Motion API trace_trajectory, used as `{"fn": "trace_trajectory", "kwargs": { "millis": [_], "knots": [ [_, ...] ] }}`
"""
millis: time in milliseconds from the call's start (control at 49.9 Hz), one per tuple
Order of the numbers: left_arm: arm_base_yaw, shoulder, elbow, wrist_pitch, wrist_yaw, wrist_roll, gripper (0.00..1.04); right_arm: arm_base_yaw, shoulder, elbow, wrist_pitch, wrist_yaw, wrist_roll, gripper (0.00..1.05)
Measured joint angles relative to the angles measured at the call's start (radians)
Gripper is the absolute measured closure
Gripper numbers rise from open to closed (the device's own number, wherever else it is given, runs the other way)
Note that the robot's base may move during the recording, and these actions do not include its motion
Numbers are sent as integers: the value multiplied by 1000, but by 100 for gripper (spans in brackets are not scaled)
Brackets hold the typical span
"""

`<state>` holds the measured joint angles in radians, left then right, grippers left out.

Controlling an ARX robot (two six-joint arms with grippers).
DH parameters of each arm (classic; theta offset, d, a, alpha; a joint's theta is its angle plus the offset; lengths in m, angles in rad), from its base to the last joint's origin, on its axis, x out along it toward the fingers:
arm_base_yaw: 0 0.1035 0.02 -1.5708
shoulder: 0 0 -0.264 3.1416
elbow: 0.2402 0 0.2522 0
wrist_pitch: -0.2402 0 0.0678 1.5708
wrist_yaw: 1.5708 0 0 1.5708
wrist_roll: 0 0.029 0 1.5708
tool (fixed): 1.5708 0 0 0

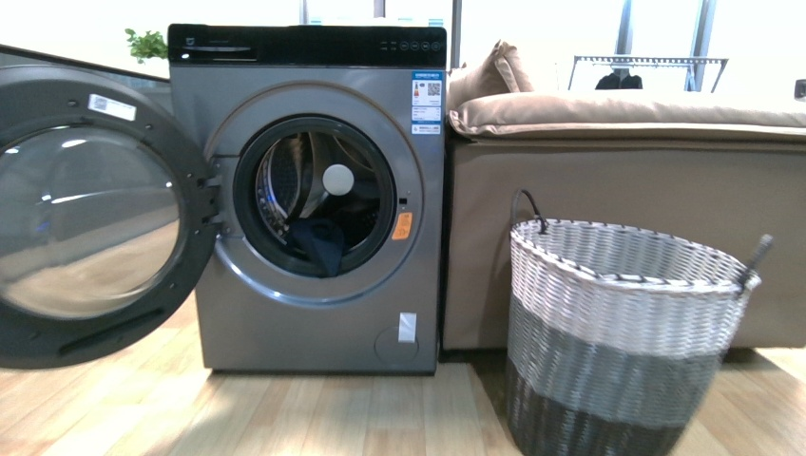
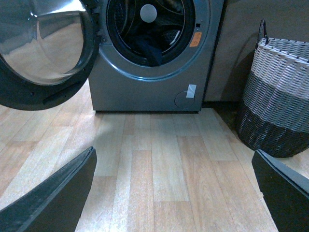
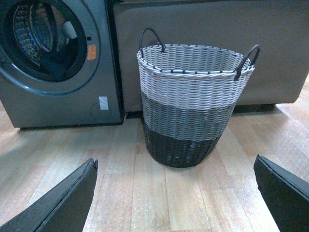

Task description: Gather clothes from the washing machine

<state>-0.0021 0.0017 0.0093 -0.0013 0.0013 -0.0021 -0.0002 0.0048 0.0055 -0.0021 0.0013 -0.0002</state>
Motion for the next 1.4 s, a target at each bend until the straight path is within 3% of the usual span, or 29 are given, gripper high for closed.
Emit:
{"fn": "trace_trajectory", "kwargs": {
  "millis": [1402],
  "knots": [
    [0,0,0,0,0,0,7,0,0,0,0,0,0,7]
  ]
}}
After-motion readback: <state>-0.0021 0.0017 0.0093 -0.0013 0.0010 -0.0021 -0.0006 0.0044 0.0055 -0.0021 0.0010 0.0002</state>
